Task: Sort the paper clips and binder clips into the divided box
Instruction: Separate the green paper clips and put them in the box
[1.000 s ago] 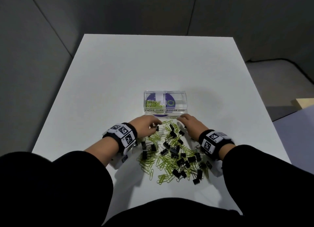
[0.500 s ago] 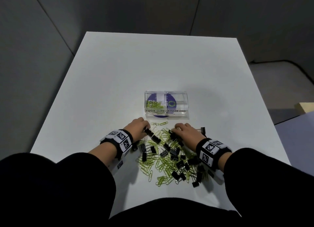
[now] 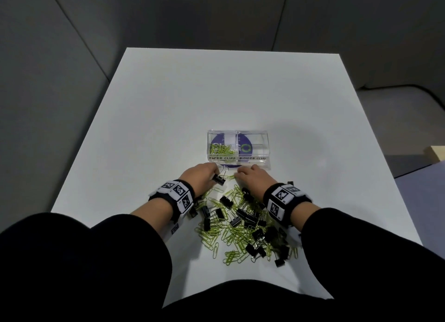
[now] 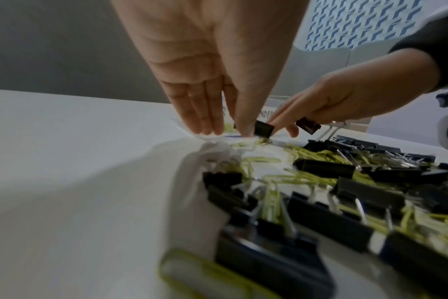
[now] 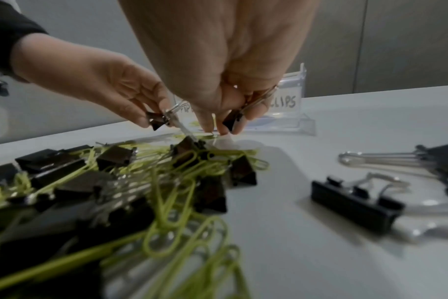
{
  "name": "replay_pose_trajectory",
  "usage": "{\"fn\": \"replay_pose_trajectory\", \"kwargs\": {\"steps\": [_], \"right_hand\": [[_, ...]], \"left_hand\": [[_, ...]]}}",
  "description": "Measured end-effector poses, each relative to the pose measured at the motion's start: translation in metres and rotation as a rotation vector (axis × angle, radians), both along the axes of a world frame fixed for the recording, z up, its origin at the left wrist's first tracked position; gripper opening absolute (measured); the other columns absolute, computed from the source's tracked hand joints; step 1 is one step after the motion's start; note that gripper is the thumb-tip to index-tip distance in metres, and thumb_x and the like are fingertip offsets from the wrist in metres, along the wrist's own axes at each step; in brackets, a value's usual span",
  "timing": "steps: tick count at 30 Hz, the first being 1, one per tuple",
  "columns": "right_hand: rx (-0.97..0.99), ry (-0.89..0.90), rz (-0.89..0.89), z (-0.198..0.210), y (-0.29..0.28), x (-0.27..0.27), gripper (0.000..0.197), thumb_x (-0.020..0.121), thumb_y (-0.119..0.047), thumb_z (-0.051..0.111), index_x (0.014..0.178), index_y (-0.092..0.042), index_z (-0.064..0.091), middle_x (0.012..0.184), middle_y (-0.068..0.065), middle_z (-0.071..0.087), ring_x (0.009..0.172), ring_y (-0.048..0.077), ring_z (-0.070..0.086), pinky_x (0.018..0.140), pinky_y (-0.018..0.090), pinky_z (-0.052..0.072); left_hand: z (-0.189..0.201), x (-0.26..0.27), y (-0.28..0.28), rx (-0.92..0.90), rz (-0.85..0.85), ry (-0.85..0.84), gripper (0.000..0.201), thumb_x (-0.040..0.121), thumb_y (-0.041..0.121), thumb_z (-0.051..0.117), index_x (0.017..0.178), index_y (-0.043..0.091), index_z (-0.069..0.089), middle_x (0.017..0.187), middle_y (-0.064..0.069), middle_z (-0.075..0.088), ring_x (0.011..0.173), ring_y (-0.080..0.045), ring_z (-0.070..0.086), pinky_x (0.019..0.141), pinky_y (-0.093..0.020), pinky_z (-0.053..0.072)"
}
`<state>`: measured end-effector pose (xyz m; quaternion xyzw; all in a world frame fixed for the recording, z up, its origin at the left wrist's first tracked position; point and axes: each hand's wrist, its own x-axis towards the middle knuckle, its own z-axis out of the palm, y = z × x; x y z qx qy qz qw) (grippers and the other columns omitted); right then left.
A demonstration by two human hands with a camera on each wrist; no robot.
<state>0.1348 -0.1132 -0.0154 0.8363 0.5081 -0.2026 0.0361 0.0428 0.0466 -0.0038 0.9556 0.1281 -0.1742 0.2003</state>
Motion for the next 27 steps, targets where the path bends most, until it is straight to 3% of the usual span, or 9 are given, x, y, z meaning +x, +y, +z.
{"fn": "replay_pose_trajectory", "kwargs": {"steps": [8, 12, 15, 20, 22, 25, 27], "right_hand": [[-0.05, 0.024, 0.034, -0.005, -0.036, -0.012, 0.054, 0.088, 0.001, 0.05, 0.139, -0.016, 0.04, 0.139, 0.012, 0.039, 0.126, 0.029, 0.036, 0.106, 0.036, 0.034], [0.193, 0.04, -0.044, 0.0, -0.047, -0.001, 0.049, 0.083, 0.011, 0.052, 0.128, -0.009, 0.052, 0.135, 0.012, 0.048, 0.122, 0.026, 0.045, 0.106, 0.031, 0.039], [0.264, 0.015, -0.092, 0.004, -0.043, 0.016, 0.045, 0.08, 0.017, 0.046, 0.119, -0.002, 0.056, 0.129, 0.015, 0.051, 0.118, 0.03, 0.048, 0.097, 0.034, 0.044], [0.242, -0.008, -0.049, -0.005, -0.033, 0.023, 0.03, 0.087, -0.001, 0.056, 0.116, -0.004, 0.06, 0.127, 0.015, 0.057, 0.116, 0.03, 0.055, 0.097, 0.038, 0.049], [0.283, -0.057, -0.054, -0.006, -0.038, 0.023, 0.028, 0.083, -0.001, 0.061, 0.112, -0.003, 0.064, 0.119, 0.019, 0.064, 0.108, 0.035, 0.06, 0.09, 0.043, 0.051], [0.191, -0.161, -0.215, -0.002, -0.055, 0.031, 0.032, 0.09, -0.01, 0.052, 0.121, -0.007, 0.057, 0.126, 0.015, 0.058, 0.115, 0.035, 0.052, 0.093, 0.044, 0.045], [0.056, -0.137, -0.369, 0.002, -0.069, 0.034, 0.034, 0.095, -0.019, 0.044, 0.127, -0.01, 0.051, 0.133, 0.011, 0.052, 0.12, 0.031, 0.047, 0.097, 0.042, 0.044]], "left_hand": [[-0.012, -0.012, -0.026, -0.106, -0.136, 0.046, 0.032, 0.093, 0.024, 0.053, 0.122, 0.014, 0.048, 0.121, -0.006, 0.061, 0.108, -0.023, 0.057, 0.089, -0.033, 0.044], [-0.008, -0.013, -0.02, -0.089, -0.046, -0.06, 0.029, 0.092, 0.028, 0.054, 0.119, 0.019, 0.052, 0.119, 0.0, 0.062, 0.105, -0.019, 0.059, 0.088, -0.031, 0.048], [-0.007, -0.006, -0.008, -0.006, 0.037, -0.121, 0.026, 0.091, 0.027, 0.054, 0.116, 0.019, 0.054, 0.12, 0.0, 0.059, 0.108, -0.019, 0.056, 0.087, -0.032, 0.046], [-0.013, 0.004, -0.004, 0.036, 0.063, -0.056, 0.039, 0.092, 0.029, 0.053, 0.13, 0.023, 0.047, 0.134, -0.001, 0.05, 0.119, -0.021, 0.051, 0.093, -0.037, 0.047], [-0.014, 0.003, -0.001, 0.031, 0.067, -0.009, 0.048, 0.092, 0.033, 0.052, 0.137, 0.022, 0.04, 0.137, -0.003, 0.046, 0.121, -0.023, 0.049, 0.095, -0.039, 0.047], [-0.01, -0.006, 0.011, 0.038, 0.07, 0.023, 0.043, 0.093, 0.038, 0.047, 0.132, 0.022, 0.046, 0.133, -0.005, 0.048, 0.119, -0.023, 0.05, 0.096, -0.039, 0.047], [-0.007, -0.016, 0.019, 0.046, 0.04, 0.08, 0.041, 0.091, 0.039, 0.049, 0.129, 0.021, 0.049, 0.13, -0.006, 0.049, 0.116, -0.023, 0.052, 0.095, -0.037, 0.045]]}}
